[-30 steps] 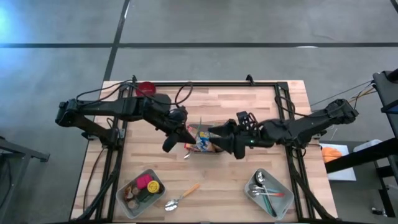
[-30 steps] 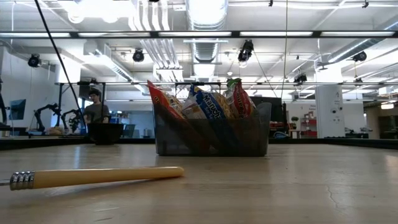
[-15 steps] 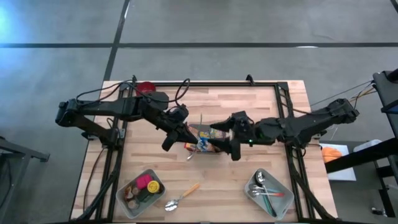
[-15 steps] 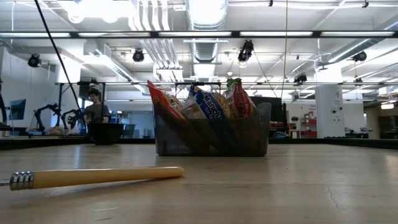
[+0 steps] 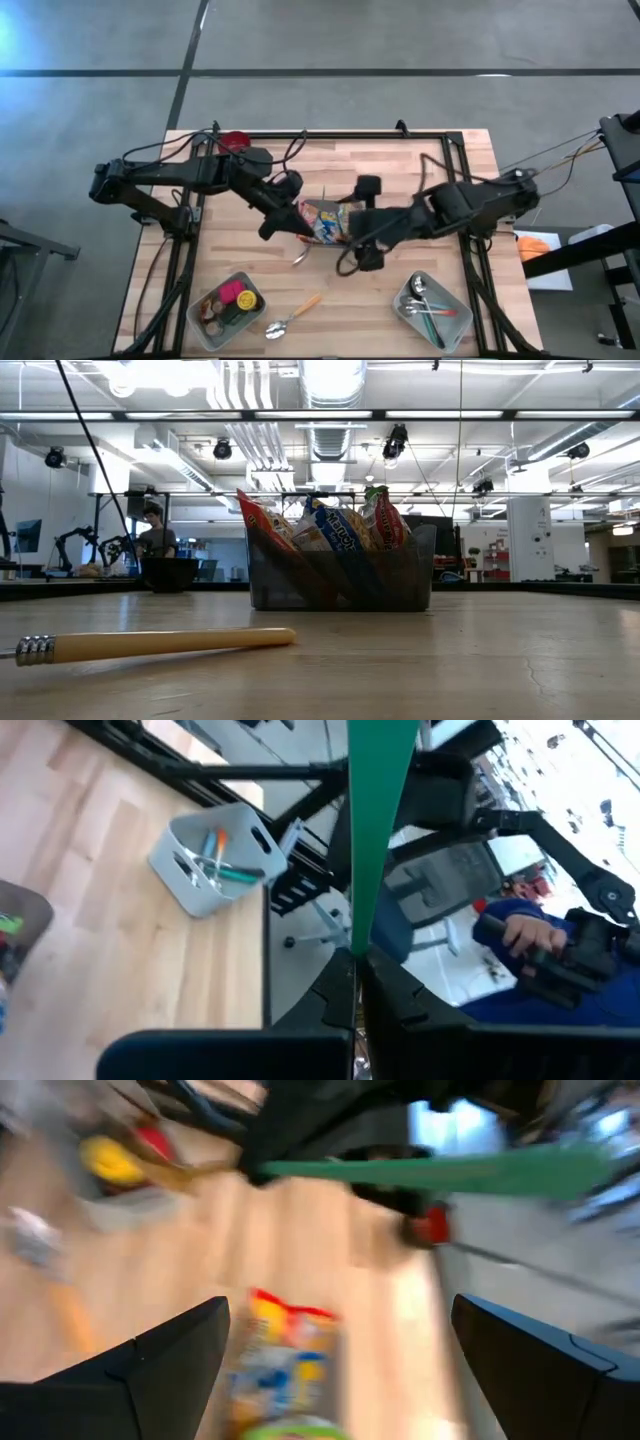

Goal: Pick & Place Food Item
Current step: Put the light green spoon into the right grey bin

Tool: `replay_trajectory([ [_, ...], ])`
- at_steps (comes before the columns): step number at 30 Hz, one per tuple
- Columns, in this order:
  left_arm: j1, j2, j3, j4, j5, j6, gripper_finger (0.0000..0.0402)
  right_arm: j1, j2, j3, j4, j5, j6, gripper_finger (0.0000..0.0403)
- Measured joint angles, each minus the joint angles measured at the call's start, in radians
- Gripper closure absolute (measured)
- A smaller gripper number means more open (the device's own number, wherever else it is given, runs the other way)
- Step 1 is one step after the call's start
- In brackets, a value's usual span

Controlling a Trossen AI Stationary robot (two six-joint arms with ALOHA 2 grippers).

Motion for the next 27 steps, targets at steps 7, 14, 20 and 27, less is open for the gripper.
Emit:
replay_trajectory([
  [7,0.007,-0.019,0.0,-0.055,0.029,-0.018,0.0401,0.047,0.199,0.352,-0.223,0.247,-0.236,0.0023],
  [14,0.037,-0.018,0.0,-0.054,0.076,-0.058,0.0401,0.074,0.259,0.383,-0.182,0.319,-0.47,0.0023],
  [20,0.065,-0.017,-0.013,-0.036,0.126,-0.122,0.0401,0.085,0.286,0.381,-0.19,0.477,-0.574,0.0023],
  [27,0.072,0.05,-0.034,0.021,0.238,-0.176,0.0401,0.085,0.325,0.379,-0.191,0.531,-0.627,0.0024],
])
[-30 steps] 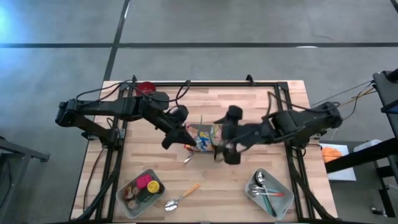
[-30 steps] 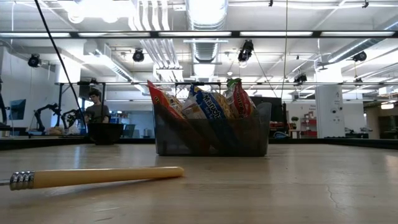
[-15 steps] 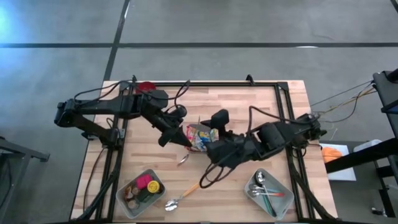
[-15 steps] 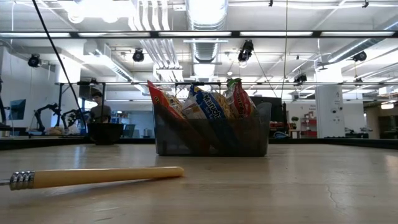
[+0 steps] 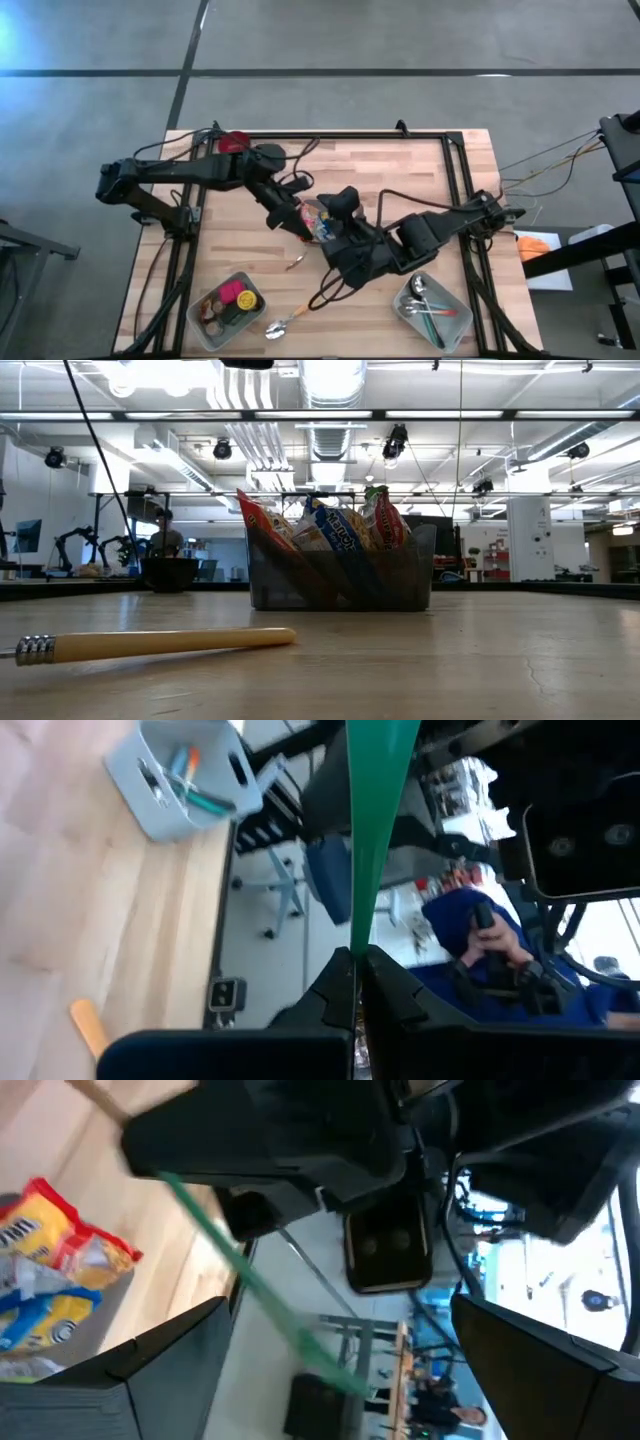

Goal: Pick & Place Food Item
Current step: Put the light green spoon into the right grey bin

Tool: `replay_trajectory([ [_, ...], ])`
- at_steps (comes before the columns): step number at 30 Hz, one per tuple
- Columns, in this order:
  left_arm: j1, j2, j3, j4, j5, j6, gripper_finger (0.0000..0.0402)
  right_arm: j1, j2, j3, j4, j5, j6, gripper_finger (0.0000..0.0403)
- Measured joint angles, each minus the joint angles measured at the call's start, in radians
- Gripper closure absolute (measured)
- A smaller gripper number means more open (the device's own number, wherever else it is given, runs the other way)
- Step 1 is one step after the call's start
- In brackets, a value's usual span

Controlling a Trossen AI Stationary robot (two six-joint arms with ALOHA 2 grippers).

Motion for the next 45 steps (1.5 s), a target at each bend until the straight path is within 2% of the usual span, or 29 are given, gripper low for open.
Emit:
replay_trajectory([
  [4,0.005,0.034,-0.001,0.015,0.049,-0.003,0.0401,-0.001,0.019,0.0,0.001,0.03,-0.021,0.003],
  [6,0.009,0.042,0.0,0.037,0.07,-0.003,0.0401,0.001,0.021,-0.002,-0.001,0.029,-0.009,0.0051],
  [17,0.066,0.031,0.002,0.055,0.162,0.004,0.0401,0.026,0.023,-0.009,0.004,0.029,0.001,0.0292],
  [21,0.069,0.031,0.002,0.055,0.185,0.004,0.0401,0.026,0.023,-0.009,0.006,0.026,0.0,0.0365],
  [23,0.069,0.031,0.002,0.055,0.201,0.004,0.0401,0.026,0.023,-0.009,0.007,0.027,-0.01,0.0386],
  [26,0.07,0.031,0.002,0.054,0.202,0.004,0.0401,0.026,0.023,-0.009,0.008,0.026,-0.025,0.0383],
  [31,0.071,0.031,0.002,0.056,0.216,0.004,0.0401,0.026,0.023,-0.009,0.011,0.026,-0.017,0.0351],
  [40,0.071,0.031,0.002,0.057,0.223,-0.009,0.0401,0.026,0.023,-0.007,0.016,0.027,0.031,0.0241],
  [45,0.071,0.031,0.002,0.105,0.245,-0.061,0.0401,0.025,0.023,-0.023,0.018,0.026,-0.068,0.0193],
])
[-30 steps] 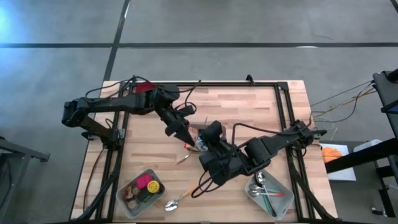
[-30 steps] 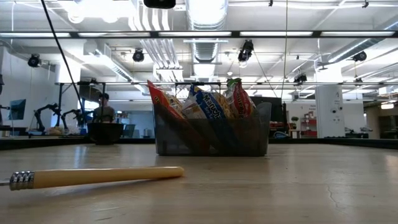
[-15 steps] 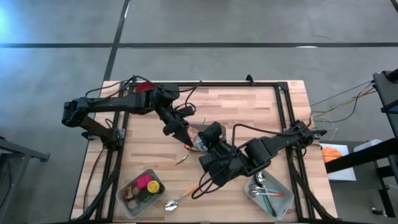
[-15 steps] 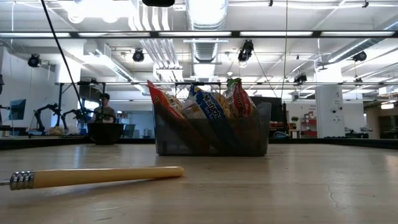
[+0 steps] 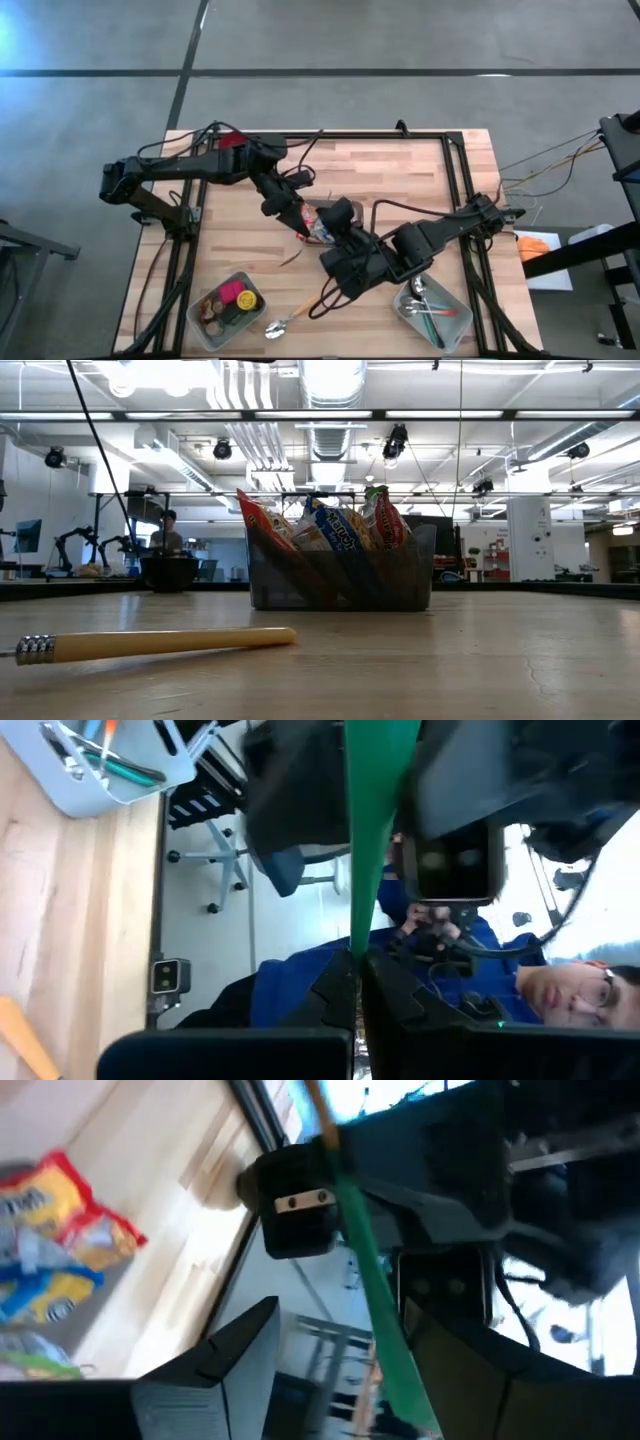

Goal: Pick & Place Food Item
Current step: Put the light green spoon into the right grey bin

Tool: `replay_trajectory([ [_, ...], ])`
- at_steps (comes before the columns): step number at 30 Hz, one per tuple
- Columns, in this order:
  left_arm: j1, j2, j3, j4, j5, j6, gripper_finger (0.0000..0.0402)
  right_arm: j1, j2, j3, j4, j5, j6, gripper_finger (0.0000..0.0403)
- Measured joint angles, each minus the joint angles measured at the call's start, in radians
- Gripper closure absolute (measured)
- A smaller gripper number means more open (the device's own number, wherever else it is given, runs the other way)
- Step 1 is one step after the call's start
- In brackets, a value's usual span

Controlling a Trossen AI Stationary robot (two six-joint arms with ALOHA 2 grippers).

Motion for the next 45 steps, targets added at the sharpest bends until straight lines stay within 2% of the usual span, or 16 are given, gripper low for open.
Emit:
replay_trajectory([
  [4,0.0,0.0,0.0,0.027,0.01,-0.032,0.0401,-0.002,0.0,-0.031,0.011,0.005,-0.101,0.0195],
  [7,-0.001,0.0,0.0,0.028,0.019,-0.043,0.0401,-0.005,-0.001,-0.039,0.041,0.007,-0.14,0.0219],
  [11,-0.003,0.0,0.0,0.033,0.03,-0.043,0.0401,-0.004,-0.001,-0.039,0.084,0.017,-0.169,0.0278],
  [16,-0.003,0.001,0.0,0.052,0.05,-0.047,0.0401,-0.006,-0.002,-0.039,0.081,0.036,-0.182,0.0377],
  [24,-0.002,-0.001,0.0,0.068,0.078,-0.043,0.0401,-0.006,-0.002,-0.04,0.123,0.029,-0.075,0.0392],
  [31,0.002,-0.022,0.001,0.171,0.085,-0.035,0.0401,-0.004,-0.006,-0.04,0.099,0.022,0.229,0.0394],
  [34,0.012,-0.039,0.002,0.197,0.086,-0.035,0.0401,-0.004,-0.012,-0.04,0.06,-0.012,0.381,0.0394],
  [41,0.096,-0.097,0.002,0.218,0.043,-0.033,0.0401,-0.009,-0.041,-0.04,-0.142,-0.255,0.919,0.0394],
  [45,0.175,-0.15,0.002,0.216,-0.006,0.022,0.0401,-0.012,-0.046,-0.04,-0.311,-0.374,1.25,0.0394],
])
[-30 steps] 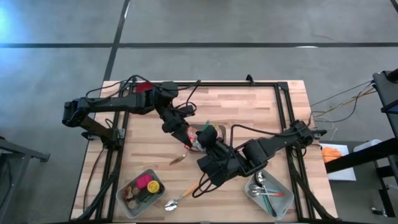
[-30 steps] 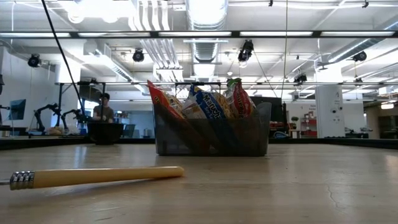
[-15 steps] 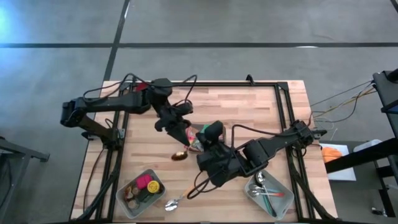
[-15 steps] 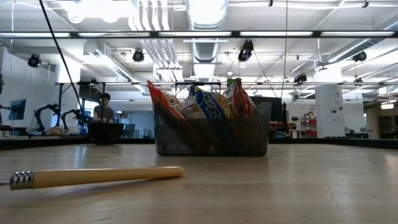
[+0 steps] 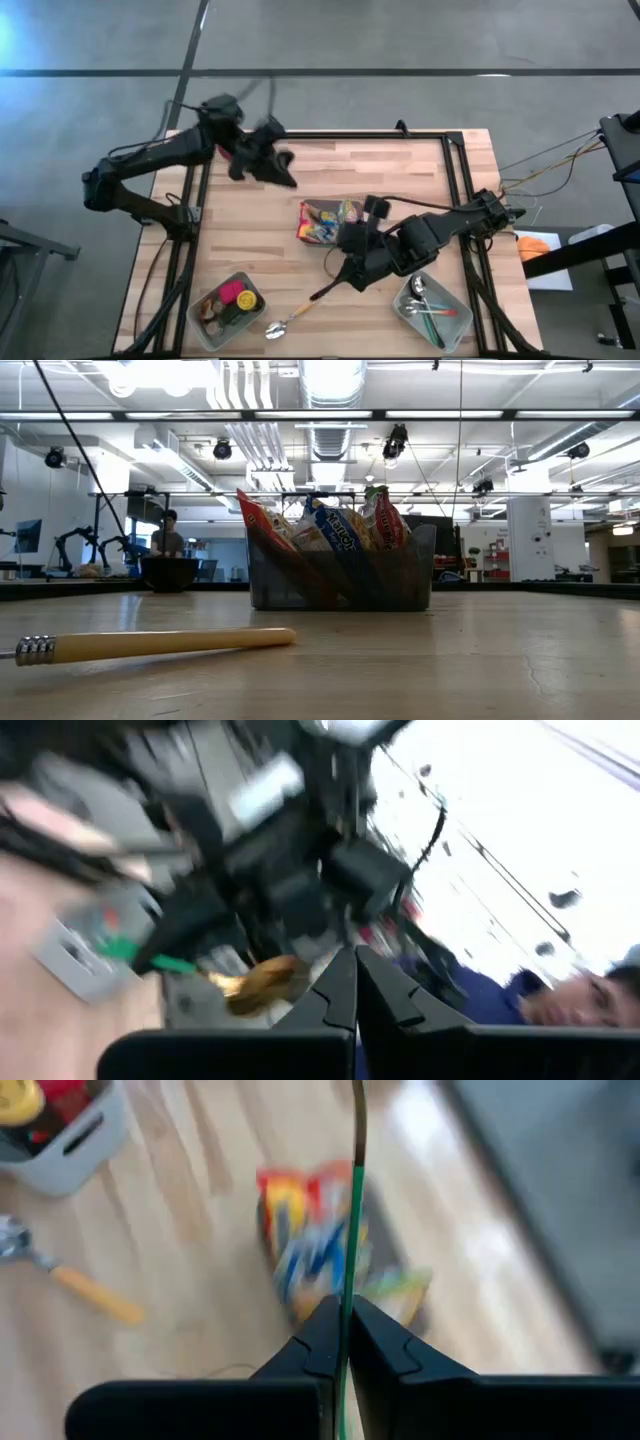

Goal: Pick & Place Food Item
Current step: Put the light green spoon into the right grey bin

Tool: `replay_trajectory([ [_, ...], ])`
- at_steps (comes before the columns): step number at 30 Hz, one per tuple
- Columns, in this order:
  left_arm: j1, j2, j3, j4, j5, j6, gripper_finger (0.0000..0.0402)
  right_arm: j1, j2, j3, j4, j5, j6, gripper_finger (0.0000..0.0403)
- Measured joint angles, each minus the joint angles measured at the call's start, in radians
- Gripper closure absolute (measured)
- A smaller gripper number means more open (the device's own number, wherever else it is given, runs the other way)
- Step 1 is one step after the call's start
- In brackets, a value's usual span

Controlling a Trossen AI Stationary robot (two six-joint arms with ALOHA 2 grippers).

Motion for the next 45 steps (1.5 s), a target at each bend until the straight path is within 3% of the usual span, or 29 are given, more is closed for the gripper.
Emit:
replay_trajectory([
  [4,0.073,-0.06,0.0,-0.003,-0.041,0.022,0.0401,0.013,-0.001,-0.01,-0.104,-0.143,0.289,0.0395],
  [9,0.099,-0.128,-0.001,-0.069,-0.044,0.068,0.0401,0.067,-0.017,-0.067,-0.104,-0.255,0.474,0.0395],
  [14,0.093,-0.185,-0.003,-0.238,-0.049,0.186,0.0401,0.152,-0.066,-0.187,-0.102,-0.295,0.662,0.0395],
  [20,0.059,-0.224,-0.003,-0.511,-0.168,0.356,0.0401,0.257,-0.178,-0.417,-0.095,-0.399,0.96,0.0395],
  [24,0.006,-0.225,-0.004,-0.625,-0.261,0.418,0.0401,0.338,-0.246,-0.576,-0.03,-0.513,1.142,0.0395],
  [30,-0.058,-0.225,-0.004,-0.639,-0.281,0.43,0.0401,0.451,-0.322,-0.8,0.226,-0.527,1.361,0.0395],
  [38,-0.067,-0.225,-0.004,-0.639,-0.284,0.433,0.0401,0.5,-0.324,-0.977,0.434,-0.538,1.413,0.0395],
  [45,-0.067,-0.225,-0.004,-0.639,-0.284,0.43,0.0401,0.536,-0.314,-1.052,0.494,-0.603,1.408,0.0395],
])
